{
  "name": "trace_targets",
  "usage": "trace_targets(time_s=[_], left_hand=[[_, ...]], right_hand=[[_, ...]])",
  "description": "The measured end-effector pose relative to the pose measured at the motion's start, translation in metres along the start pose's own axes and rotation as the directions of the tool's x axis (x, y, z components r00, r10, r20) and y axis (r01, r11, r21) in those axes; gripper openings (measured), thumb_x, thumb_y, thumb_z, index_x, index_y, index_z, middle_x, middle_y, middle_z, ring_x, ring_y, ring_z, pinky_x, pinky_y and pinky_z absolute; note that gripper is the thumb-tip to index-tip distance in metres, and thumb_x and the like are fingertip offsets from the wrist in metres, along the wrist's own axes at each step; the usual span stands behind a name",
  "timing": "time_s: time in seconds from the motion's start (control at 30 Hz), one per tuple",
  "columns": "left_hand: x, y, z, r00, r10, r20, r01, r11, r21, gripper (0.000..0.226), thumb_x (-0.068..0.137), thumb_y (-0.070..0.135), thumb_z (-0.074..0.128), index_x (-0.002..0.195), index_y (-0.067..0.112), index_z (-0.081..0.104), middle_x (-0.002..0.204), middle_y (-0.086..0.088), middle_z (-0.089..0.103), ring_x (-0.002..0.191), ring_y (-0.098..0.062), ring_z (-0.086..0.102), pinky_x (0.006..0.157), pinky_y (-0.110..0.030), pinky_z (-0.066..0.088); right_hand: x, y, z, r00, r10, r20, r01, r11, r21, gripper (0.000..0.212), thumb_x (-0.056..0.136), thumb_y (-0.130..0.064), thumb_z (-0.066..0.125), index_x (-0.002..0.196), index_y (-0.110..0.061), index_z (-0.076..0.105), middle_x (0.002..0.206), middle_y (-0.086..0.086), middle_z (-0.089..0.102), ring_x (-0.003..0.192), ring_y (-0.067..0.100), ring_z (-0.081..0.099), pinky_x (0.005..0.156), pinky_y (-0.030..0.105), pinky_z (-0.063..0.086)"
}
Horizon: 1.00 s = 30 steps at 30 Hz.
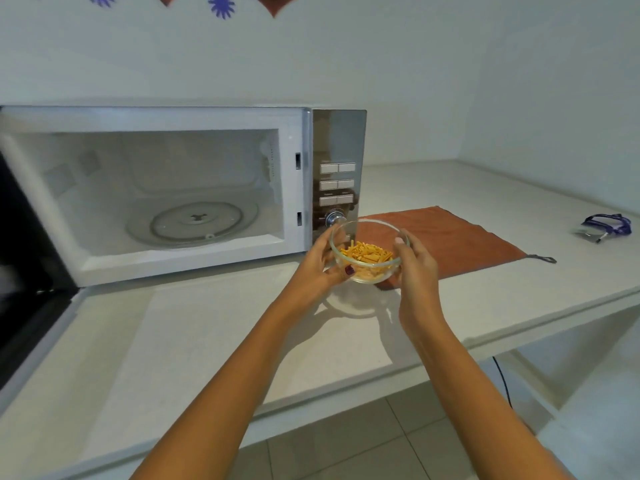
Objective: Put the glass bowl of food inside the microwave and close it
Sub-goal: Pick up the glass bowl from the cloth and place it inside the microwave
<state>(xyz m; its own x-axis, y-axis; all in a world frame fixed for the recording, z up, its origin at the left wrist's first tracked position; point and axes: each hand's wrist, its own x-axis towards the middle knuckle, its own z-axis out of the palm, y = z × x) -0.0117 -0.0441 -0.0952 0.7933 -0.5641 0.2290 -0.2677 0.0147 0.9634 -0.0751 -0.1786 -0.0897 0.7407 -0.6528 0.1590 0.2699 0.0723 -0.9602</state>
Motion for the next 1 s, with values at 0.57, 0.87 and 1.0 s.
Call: trace_targets(time_s=[0.57, 0.87, 1.0], left_hand=[[-0.06, 0.014, -0.143, 0.935, 0.02, -0.355, -0.002, 0.999, 0.05, 0.07, 0.083, 0.007, 0.067, 0.144, 0.021, 0.036, 0.143, 0.007, 0.047, 0.134, -0.013, 0.044, 0.107, -0.032, 0.042], [-0.035, 0.007, -0.192, 0.881, -0.015, -0.473, 0.025, 1.0, 0.015, 0.066, 0.084, -0.01, 0.06, 0.142, 0.012, 0.036, 0.133, 0.004, 0.051, 0.112, -0.009, 0.056, 0.077, -0.012, 0.052], [-0.017, 0.007, -0.21, 0.864, -0.036, -0.502, 0.047, 0.999, 0.01, 0.061, 0.085, -0.011, 0.058, 0.139, 0.009, 0.039, 0.125, 0.007, 0.052, 0.114, -0.011, 0.054, 0.088, -0.021, 0.049]], right_hand=[[-0.03, 0.011, 0.146, 0.902, 0.109, 0.417, -0.132, 0.991, 0.026, 0.046, 0.089, -0.031, 0.063, 0.132, -0.016, 0.056, 0.131, 0.003, 0.061, 0.124, 0.021, 0.056, 0.11, 0.045, 0.042], [0.001, 0.021, 0.208, 0.849, 0.125, 0.513, -0.14, 0.99, -0.009, 0.083, 0.067, -0.05, 0.074, 0.137, -0.012, 0.051, 0.14, 0.009, 0.056, 0.127, 0.027, 0.055, 0.112, 0.048, 0.04], [0.021, 0.028, 0.232, 0.836, 0.129, 0.534, -0.137, 0.99, -0.024, 0.075, 0.069, -0.054, 0.072, 0.131, -0.014, 0.056, 0.127, 0.005, 0.066, 0.117, 0.024, 0.062, 0.108, 0.047, 0.045]])
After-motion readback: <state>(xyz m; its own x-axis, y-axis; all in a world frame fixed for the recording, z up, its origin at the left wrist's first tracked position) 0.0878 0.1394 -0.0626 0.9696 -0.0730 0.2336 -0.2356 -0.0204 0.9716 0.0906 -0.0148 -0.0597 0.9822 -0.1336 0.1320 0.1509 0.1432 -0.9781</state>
